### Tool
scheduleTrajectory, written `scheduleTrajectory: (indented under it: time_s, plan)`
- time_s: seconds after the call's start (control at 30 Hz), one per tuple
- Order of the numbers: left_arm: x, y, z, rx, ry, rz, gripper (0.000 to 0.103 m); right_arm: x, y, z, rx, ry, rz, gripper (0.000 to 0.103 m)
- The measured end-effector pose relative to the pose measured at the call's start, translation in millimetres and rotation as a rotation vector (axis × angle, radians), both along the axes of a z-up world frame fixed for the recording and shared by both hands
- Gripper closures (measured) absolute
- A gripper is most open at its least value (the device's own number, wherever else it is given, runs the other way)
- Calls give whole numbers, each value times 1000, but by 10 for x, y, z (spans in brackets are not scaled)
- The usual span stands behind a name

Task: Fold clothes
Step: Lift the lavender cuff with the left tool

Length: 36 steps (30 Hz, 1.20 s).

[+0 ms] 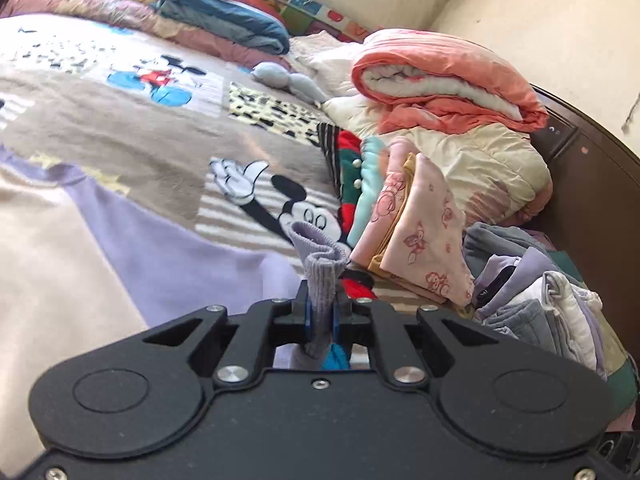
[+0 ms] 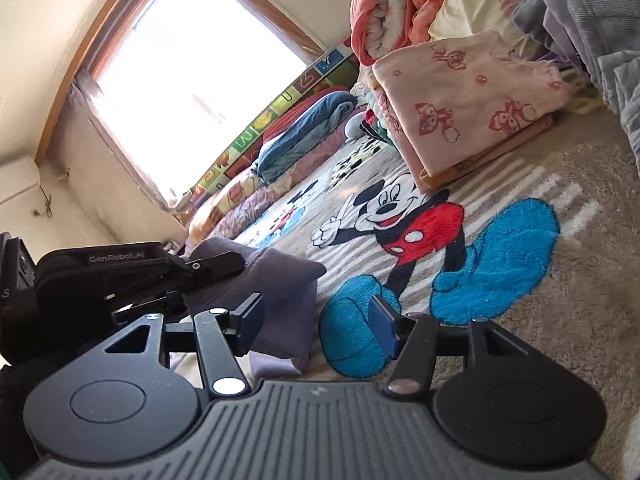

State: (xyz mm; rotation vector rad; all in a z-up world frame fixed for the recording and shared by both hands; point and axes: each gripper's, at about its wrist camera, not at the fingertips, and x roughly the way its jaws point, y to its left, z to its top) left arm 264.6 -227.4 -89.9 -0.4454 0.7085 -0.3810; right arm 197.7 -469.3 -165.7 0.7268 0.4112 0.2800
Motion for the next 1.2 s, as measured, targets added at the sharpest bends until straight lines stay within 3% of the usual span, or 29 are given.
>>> scheduleTrajectory:
  time_s: [0.07, 0.13, 0.27, 0.3, 0.37, 0.4, 0.63, 0.77, 0.83, 0.87, 0.97, 1.07, 1.1, 1.17, 1.2]
  plan:
    - [-106, 117, -86, -20, 34, -5, 96, 39, -16, -68, 46, 43, -14, 45]
    - [-244, 151, -152, 0, 12, -60, 96, 61, -42, -118, 70, 83, -48, 44]
    - [-365, 74, -246, 104, -21, -140, 94, 128, 163, -136, -38, 129, -8, 45]
    - [-364, 88, -244, 96, -21, -144, 92, 147, 239, -135, -78, 134, 9, 45]
    - [-338, 142, -212, 61, -27, -150, 67, 147, 327, -115, -126, 135, 16, 45]
    - [-326, 160, -203, 49, -30, -151, 61, 145, 343, -114, -135, 137, 15, 45]
    - [-73, 152, -98, 55, -3, -212, 58, 157, 338, -116, -138, 139, 9, 45]
    - [98, 172, -160, 53, 50, -221, 60, 163, 340, -119, -138, 141, 11, 45]
    - [186, 176, -208, 60, 79, -223, 69, 164, 340, -121, -139, 141, 12, 45]
    - [235, 170, -241, 70, 95, -223, 69, 162, 341, -122, -138, 141, 13, 45]
    - [303, 146, -291, 111, 95, -230, 72, 161, 336, -126, -135, 142, 14, 45]
    - [355, 192, -329, 98, 108, -221, 74, 162, 341, -129, -136, 143, 16, 45]
    - [362, 210, -337, 100, 109, -212, 77, 163, 342, -130, -136, 144, 16, 45]
    - [366, 213, -325, 117, 102, -199, 98, 168, 351, -133, -141, 145, 18, 45]
    - [312, 193, -261, 161, 59, -193, 98, 172, 356, -134, -144, 146, 19, 45]
